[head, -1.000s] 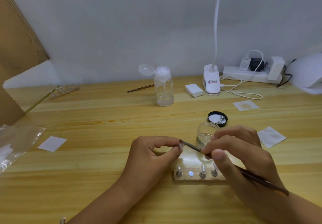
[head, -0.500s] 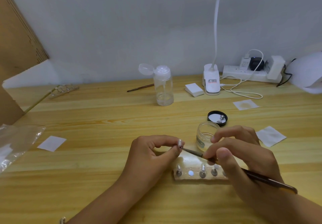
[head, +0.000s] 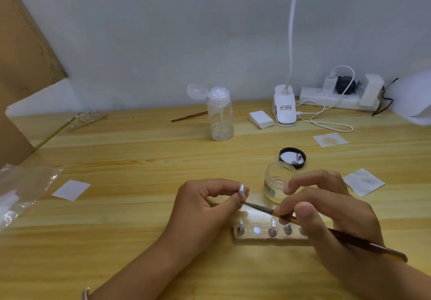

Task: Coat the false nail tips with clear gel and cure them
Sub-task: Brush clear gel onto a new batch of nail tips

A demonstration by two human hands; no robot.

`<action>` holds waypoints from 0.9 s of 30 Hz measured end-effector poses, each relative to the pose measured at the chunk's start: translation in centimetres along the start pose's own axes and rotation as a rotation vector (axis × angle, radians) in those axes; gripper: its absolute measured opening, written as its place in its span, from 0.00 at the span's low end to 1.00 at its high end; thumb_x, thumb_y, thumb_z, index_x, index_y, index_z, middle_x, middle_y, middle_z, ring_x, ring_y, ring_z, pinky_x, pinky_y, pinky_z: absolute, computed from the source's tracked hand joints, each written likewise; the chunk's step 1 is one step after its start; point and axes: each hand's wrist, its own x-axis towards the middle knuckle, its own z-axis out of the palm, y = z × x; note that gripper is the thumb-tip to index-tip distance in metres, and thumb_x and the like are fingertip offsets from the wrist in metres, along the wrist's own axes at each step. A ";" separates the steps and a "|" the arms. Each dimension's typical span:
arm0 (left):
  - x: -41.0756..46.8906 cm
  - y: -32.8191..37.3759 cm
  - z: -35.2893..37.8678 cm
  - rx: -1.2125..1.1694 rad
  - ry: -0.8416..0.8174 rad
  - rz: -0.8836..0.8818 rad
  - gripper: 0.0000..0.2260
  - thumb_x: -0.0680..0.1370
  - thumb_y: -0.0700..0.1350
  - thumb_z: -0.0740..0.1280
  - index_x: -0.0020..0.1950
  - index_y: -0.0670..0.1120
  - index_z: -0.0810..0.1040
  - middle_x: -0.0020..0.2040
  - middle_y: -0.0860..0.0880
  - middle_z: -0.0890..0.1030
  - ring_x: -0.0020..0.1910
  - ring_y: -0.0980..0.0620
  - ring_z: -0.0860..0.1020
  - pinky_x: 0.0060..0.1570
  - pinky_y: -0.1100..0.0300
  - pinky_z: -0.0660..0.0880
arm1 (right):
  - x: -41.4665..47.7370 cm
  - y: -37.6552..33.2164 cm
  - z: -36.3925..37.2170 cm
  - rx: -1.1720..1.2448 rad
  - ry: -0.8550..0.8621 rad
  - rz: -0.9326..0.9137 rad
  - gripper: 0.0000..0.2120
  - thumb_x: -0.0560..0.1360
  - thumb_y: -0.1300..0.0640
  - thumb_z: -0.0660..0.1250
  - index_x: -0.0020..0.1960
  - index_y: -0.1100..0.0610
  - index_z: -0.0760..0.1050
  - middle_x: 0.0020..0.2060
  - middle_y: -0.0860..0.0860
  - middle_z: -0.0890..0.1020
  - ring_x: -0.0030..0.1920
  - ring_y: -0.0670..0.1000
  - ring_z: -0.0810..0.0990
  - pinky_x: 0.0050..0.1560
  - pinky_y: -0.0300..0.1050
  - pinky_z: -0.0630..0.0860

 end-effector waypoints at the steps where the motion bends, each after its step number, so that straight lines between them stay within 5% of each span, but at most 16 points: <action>1: 0.0 0.1 0.0 -0.012 0.002 -0.008 0.03 0.72 0.47 0.75 0.44 0.54 0.87 0.42 0.57 0.86 0.46 0.61 0.84 0.44 0.71 0.75 | 0.1 0.0 -0.1 0.016 0.018 0.011 0.25 0.83 0.42 0.55 0.39 0.53 0.82 0.39 0.43 0.79 0.52 0.47 0.79 0.48 0.50 0.73; 7: -0.9 1.3 -0.2 -0.064 -0.029 0.015 0.02 0.72 0.44 0.77 0.42 0.51 0.87 0.40 0.54 0.86 0.43 0.58 0.84 0.40 0.68 0.77 | 0.9 0.6 -0.8 0.047 0.155 0.083 0.22 0.83 0.45 0.56 0.39 0.53 0.80 0.38 0.41 0.81 0.49 0.55 0.80 0.48 0.64 0.72; 13: -1.3 1.6 0.0 0.126 -0.120 0.164 0.02 0.68 0.44 0.76 0.39 0.51 0.87 0.41 0.60 0.86 0.49 0.61 0.83 0.53 0.66 0.74 | 0.9 1.3 -0.9 0.050 0.155 0.138 0.17 0.81 0.52 0.55 0.40 0.52 0.79 0.37 0.41 0.81 0.47 0.53 0.79 0.52 0.60 0.71; 19: -0.9 0.8 0.3 0.326 -0.214 0.186 0.05 0.67 0.51 0.76 0.42 0.55 0.86 0.50 0.63 0.83 0.58 0.59 0.77 0.59 0.47 0.72 | 0.8 1.4 -1.0 0.021 0.135 0.122 0.17 0.81 0.52 0.56 0.40 0.53 0.80 0.38 0.42 0.81 0.49 0.51 0.79 0.52 0.55 0.70; 27: -0.5 1.2 -1.0 0.422 -0.321 0.151 0.13 0.64 0.59 0.74 0.46 0.58 0.84 0.52 0.64 0.79 0.58 0.59 0.75 0.61 0.52 0.69 | 0.8 1.3 -1.0 0.021 0.120 0.120 0.18 0.81 0.52 0.56 0.40 0.53 0.80 0.39 0.41 0.80 0.48 0.53 0.80 0.52 0.59 0.71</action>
